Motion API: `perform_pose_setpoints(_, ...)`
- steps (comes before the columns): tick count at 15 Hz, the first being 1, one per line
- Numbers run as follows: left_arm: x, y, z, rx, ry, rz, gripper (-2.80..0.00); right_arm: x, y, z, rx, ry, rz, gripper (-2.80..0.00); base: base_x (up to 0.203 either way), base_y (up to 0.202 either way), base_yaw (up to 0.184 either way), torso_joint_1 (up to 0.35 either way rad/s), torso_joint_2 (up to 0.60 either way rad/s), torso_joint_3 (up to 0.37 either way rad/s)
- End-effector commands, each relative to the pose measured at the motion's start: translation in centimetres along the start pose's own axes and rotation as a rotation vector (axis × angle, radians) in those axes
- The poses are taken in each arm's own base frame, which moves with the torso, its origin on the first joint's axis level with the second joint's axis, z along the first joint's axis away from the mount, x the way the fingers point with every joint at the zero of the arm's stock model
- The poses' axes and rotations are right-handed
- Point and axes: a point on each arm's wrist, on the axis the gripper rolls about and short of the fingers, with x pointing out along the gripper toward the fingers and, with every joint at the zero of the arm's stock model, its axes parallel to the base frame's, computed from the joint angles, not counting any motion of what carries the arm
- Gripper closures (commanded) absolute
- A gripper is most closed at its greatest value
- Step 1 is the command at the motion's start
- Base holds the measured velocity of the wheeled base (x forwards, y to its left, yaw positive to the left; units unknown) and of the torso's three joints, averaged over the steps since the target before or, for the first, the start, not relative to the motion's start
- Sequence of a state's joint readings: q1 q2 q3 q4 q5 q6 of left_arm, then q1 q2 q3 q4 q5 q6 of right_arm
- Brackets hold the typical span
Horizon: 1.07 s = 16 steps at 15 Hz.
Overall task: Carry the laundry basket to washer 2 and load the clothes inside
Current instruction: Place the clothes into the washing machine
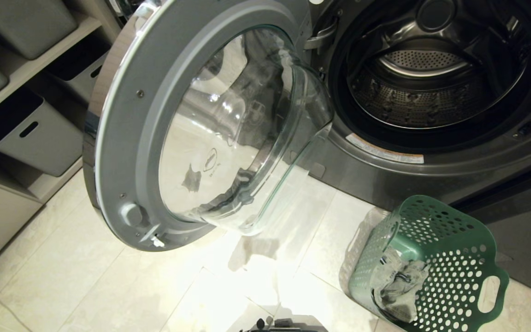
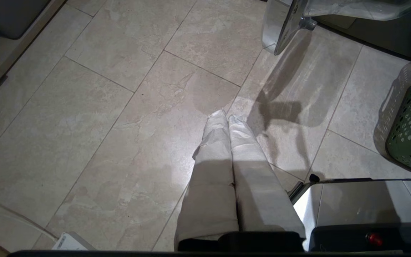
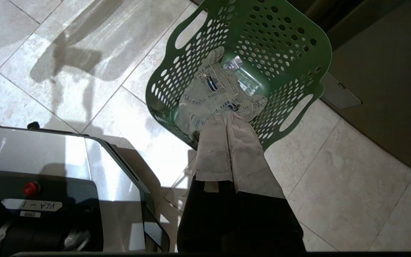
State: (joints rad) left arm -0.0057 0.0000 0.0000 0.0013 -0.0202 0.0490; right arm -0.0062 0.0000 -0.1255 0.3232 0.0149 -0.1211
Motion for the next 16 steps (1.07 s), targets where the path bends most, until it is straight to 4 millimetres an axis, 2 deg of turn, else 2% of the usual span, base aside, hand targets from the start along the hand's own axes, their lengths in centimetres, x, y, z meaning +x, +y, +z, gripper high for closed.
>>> perform_pose_setpoints(1, 0.02, 0.00, -0.04, 0.000, 0.003, 0.000, 0.00, 0.03, 0.01, -0.04, -0.002, 0.005, 0.001, 0.00, 0.000, 0.000, 0.000, 0.000, 0.00, 0.000)
perform_pose_setpoints(16, 0.02, 0.01, -0.01, -0.012, 0.000, 0.003, 0.00, 0.01, 0.00, -0.01, 0.001, 0.003, 0.001, 0.00, 0.000, 0.000, 0.000, 0.000, 0.00, 0.000)
